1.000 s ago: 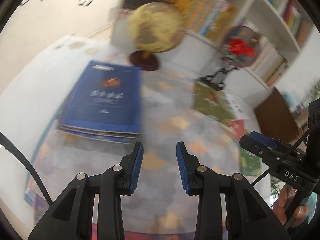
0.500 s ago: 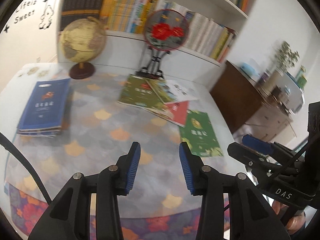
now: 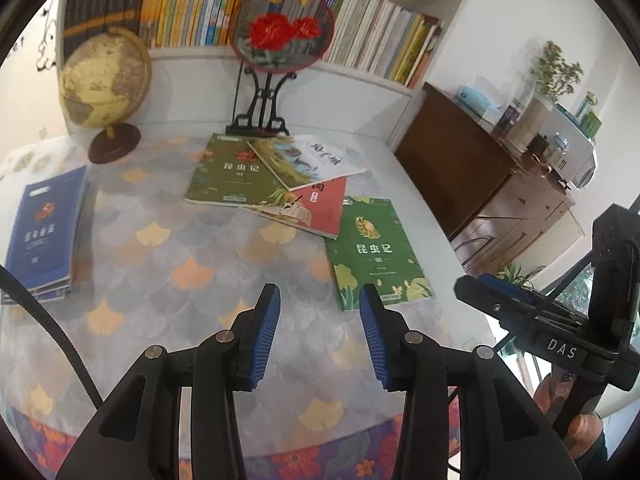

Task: Organize books

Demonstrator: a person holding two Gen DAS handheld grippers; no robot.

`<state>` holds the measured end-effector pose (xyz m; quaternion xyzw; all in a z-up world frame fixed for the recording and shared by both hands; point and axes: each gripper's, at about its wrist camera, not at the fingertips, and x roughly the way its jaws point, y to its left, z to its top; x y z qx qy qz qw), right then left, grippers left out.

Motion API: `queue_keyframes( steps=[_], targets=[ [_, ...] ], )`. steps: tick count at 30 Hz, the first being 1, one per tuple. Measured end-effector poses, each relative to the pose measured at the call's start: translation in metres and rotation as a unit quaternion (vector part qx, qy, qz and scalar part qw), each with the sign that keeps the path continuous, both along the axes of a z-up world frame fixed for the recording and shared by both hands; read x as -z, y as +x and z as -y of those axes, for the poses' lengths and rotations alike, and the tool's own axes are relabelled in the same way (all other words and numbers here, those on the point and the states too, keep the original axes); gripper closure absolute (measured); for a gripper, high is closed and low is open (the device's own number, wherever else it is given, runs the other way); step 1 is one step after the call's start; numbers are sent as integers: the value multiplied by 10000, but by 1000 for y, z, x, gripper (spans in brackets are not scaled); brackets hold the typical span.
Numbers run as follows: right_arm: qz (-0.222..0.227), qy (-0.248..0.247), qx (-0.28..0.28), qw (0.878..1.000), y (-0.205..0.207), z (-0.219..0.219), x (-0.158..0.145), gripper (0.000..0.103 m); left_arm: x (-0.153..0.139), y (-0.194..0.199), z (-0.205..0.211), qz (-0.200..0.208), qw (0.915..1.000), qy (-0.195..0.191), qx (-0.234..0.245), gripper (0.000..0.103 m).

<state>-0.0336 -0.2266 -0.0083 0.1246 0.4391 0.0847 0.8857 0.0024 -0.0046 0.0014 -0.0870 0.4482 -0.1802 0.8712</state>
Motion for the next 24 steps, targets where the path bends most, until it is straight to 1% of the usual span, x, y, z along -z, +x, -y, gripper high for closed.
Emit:
queue_keyframes(
  steps=[2,5,8,12,13,16,17,19,20,24],
  targets=[
    [-130,58,123,9998,14,8,9,43,8,16,-2,-111,9999,-95,46,64],
    [-295,-55,433,9986,34,24,27,43,20,42,2,-269,9993,-31,261,64],
    [-703,-80,834,9940,53,49,57,43,43,67,16,-555,9963,-59,658,62],
    [-1068,-107,1264,9862,66,78,89,43,88,94,52,-1085,9866,-118,1214,62],
    [-1149,-112,1397,9835,69,87,98,43,97,98,61,-1143,9844,-101,1335,62],
    [-1209,-47,1641,9790,73,105,113,43,125,107,88,-1308,9772,0,1674,62],
    [-1251,-23,1709,9773,76,111,118,43,132,109,94,-1367,9751,1,1747,62],
    [-1326,24,1826,9742,83,122,128,56,146,113,106,-1456,9715,-25,1870,62],
    [-1358,19,1842,9735,87,125,132,58,150,113,110,-1485,9703,-33,1911,62],
    [-1385,-83,1775,9743,100,126,139,59,159,115,121,-1531,9673,-24,2021,62]
  ],
)
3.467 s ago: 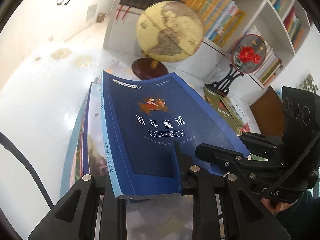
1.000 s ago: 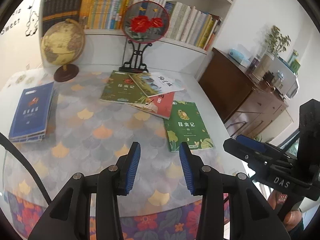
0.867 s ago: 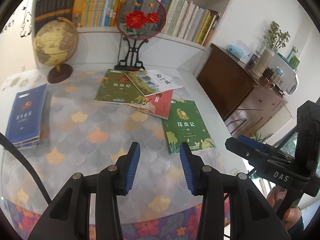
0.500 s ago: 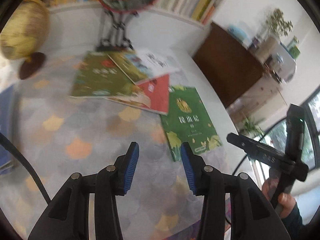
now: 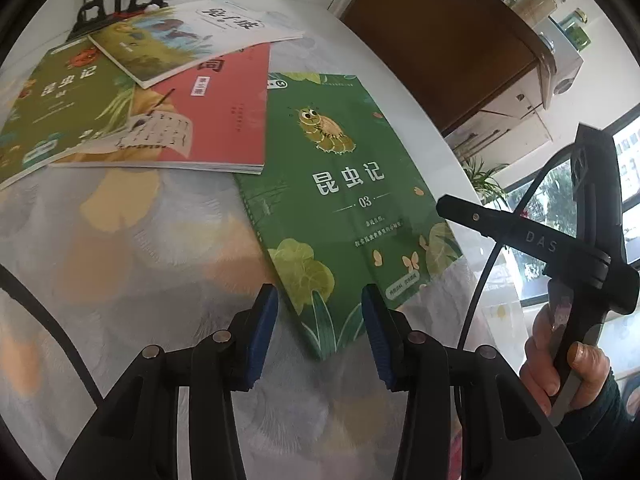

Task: Organize books

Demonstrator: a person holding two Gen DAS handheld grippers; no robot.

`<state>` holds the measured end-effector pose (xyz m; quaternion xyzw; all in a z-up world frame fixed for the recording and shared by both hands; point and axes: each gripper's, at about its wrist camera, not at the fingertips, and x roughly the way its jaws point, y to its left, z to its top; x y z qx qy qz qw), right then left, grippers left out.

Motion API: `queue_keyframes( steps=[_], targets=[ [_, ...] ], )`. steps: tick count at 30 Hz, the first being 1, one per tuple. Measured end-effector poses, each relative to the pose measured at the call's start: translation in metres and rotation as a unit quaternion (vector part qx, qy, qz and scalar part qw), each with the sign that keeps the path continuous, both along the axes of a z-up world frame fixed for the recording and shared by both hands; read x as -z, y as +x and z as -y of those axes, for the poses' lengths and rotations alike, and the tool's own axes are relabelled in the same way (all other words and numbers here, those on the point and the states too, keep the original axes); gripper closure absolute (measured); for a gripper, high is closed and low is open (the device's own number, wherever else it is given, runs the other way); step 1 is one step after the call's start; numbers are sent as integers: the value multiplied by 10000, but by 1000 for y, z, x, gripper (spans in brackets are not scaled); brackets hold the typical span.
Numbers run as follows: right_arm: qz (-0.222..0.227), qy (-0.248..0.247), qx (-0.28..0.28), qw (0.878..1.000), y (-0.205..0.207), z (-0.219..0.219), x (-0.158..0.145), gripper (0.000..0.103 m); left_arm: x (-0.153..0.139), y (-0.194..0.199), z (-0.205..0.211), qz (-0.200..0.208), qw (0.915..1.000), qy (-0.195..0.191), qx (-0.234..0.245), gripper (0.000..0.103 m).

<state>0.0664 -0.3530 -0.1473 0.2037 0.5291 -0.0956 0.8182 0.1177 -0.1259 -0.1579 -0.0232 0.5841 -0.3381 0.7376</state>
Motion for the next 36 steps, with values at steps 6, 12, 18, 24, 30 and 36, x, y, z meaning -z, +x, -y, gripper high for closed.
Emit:
queue_keyframes(
  steps=[6,12,18,24,30,36],
  targets=[
    [-126,-234,-94,9996,12,-4,14,59,7,1,4,-95,9999,-43,50,62],
    [-211,-296,-218,9991,25,-15,20,59,7,0,3,-88,9998,-119,98,62],
    [-234,-509,-513,9971,18,-27,11,58,7,-2,-3,-6,9999,-97,117,62],
    [-341,-672,-779,9941,-2,-52,9,54,5,-17,-12,30,10000,65,56,62],
    [-426,-513,-849,9942,-27,-68,11,53,3,-50,-35,-9,9998,200,-10,62],
    [-502,-215,-1027,9932,-57,-89,13,46,3,-95,-57,-168,9993,298,-121,62]
  ],
)
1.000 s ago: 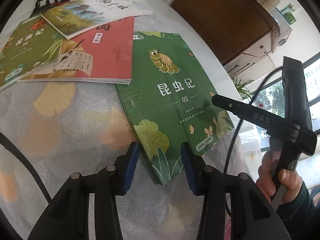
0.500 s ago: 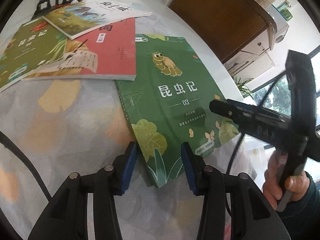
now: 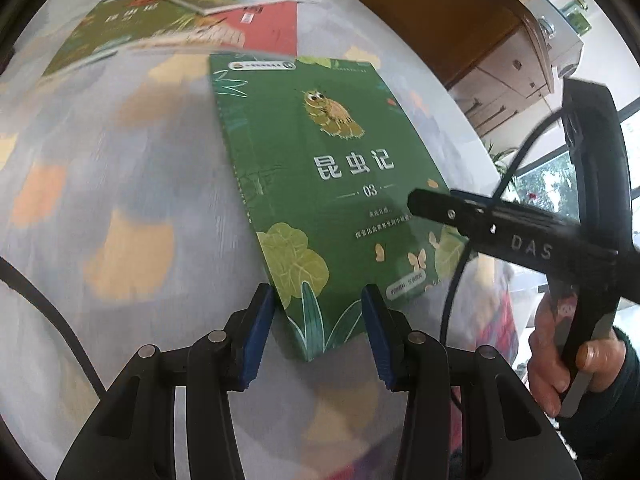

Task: Organize books

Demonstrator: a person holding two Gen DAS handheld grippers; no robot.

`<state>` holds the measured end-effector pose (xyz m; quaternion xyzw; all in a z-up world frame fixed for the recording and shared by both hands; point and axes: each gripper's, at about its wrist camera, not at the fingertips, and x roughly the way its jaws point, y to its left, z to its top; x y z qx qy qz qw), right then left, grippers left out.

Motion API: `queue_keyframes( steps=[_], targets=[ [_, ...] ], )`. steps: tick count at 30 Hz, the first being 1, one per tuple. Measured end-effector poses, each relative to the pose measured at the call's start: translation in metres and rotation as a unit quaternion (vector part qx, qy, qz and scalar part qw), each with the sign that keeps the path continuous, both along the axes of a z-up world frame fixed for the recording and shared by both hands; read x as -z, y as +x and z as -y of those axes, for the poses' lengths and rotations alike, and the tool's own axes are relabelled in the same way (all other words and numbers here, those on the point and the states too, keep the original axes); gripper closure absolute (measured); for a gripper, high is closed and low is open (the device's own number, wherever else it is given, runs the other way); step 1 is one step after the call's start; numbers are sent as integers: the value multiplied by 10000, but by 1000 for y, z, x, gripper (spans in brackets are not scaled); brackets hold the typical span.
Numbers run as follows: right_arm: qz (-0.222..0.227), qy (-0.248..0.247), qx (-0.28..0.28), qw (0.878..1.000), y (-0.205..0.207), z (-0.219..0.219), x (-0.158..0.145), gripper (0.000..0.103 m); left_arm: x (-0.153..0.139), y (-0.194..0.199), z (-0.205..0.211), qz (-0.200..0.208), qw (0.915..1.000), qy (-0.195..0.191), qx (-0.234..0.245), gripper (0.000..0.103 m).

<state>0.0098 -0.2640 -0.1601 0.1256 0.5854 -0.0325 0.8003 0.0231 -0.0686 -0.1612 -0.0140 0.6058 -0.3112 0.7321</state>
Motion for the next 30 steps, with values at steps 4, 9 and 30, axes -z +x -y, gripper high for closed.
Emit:
queue_keyframes(
  steps=[4,9,30],
  targets=[
    [-107,86,-339,9993,-14,-12,4,46,0,-7,-13,-49,9998,-23,-169,62],
    [-67,219,-320,9992,-22,-9,4,46,2,-1,-22,-81,9974,-60,-716,62],
    [269,169,-574,9978,-32,-19,11,45,-9,-1,-28,-200,9883,-737,-1322,62]
  ],
)
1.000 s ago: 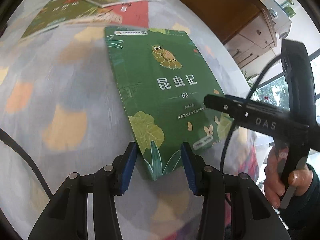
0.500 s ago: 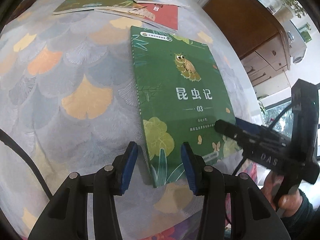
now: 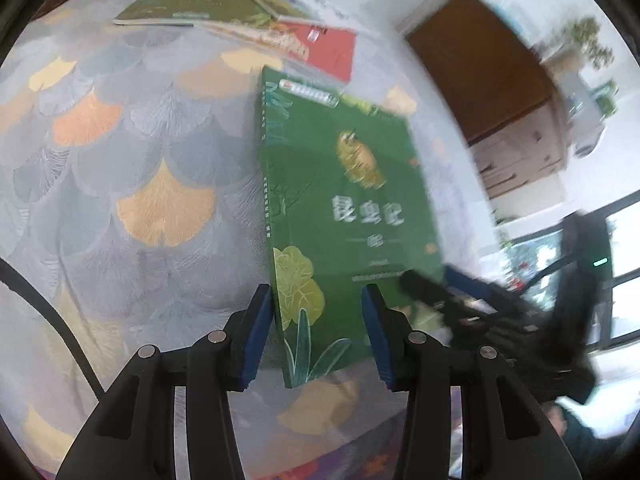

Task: Organize books

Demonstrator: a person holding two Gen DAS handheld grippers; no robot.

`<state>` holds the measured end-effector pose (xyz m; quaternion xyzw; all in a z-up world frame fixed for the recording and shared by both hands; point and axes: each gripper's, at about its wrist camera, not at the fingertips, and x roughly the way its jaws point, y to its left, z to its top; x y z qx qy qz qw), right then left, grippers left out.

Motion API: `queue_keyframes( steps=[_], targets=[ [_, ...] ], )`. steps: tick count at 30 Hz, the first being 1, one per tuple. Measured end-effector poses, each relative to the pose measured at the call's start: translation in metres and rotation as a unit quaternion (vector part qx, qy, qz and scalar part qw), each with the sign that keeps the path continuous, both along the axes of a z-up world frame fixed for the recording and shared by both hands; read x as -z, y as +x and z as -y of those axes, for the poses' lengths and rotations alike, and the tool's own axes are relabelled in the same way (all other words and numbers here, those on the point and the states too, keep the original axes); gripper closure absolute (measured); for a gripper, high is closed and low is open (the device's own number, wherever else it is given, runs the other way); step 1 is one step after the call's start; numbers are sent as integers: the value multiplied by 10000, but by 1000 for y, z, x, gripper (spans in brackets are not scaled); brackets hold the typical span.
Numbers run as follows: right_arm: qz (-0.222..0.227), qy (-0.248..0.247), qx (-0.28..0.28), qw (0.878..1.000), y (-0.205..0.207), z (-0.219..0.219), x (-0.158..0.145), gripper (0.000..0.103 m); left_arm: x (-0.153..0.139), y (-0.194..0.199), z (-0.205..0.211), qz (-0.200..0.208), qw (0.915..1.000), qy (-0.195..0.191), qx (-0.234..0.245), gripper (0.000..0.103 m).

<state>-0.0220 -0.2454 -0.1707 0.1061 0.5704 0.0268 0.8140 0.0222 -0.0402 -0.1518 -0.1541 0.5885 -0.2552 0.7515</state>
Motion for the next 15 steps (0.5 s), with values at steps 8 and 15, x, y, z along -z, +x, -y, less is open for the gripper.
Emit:
queue_keyframes(
  steps=[8,15],
  targets=[
    [14,236,4,9997,-3,7,1,43,-29,2,5,160,9956,-919,129,62],
    [0,424,16,9991,-1,9,2,40,-13,15,14,94,9980,-627,68,68]
  ],
)
